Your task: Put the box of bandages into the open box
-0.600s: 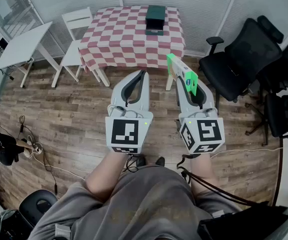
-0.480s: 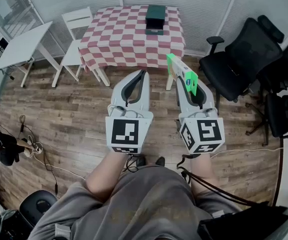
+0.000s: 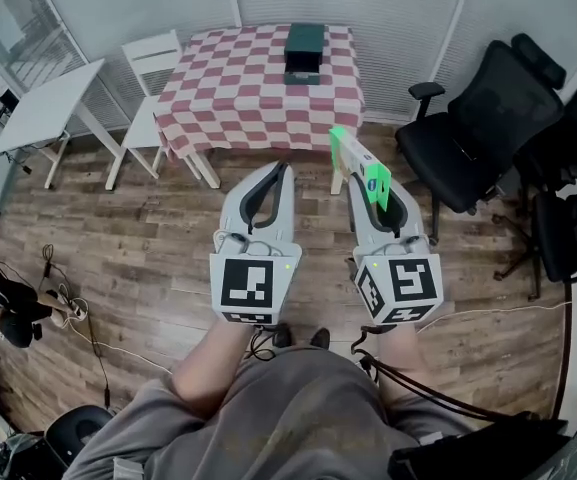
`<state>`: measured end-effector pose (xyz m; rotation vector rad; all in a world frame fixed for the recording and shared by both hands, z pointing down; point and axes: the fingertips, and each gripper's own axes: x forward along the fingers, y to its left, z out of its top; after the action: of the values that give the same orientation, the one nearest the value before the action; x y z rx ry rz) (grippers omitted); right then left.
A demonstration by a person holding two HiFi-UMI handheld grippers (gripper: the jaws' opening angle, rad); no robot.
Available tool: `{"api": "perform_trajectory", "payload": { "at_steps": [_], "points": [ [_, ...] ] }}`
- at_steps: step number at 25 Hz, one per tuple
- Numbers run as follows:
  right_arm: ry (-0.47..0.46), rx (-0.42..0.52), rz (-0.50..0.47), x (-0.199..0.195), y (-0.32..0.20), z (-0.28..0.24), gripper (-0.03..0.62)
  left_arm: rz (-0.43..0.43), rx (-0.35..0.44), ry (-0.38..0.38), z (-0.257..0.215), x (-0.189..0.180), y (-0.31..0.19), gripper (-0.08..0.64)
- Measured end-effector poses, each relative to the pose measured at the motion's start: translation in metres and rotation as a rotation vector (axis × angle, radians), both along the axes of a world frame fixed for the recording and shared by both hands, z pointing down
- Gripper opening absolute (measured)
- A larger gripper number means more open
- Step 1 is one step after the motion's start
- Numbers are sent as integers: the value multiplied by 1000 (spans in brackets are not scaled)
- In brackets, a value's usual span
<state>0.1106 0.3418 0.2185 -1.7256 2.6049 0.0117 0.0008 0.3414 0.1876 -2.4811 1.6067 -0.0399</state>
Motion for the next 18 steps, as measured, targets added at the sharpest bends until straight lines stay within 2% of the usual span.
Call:
{"api": "perform_trajectory", "payload": {
  "at_steps": [11, 18],
  "points": [
    [-12, -30, -7, 18, -17, 16, 117, -21, -32, -2, 19, 10, -21, 0],
    [-3, -65, -6, 0, -75, 32, 117, -15, -56, 12, 33, -6, -83, 0]
  ]
}}
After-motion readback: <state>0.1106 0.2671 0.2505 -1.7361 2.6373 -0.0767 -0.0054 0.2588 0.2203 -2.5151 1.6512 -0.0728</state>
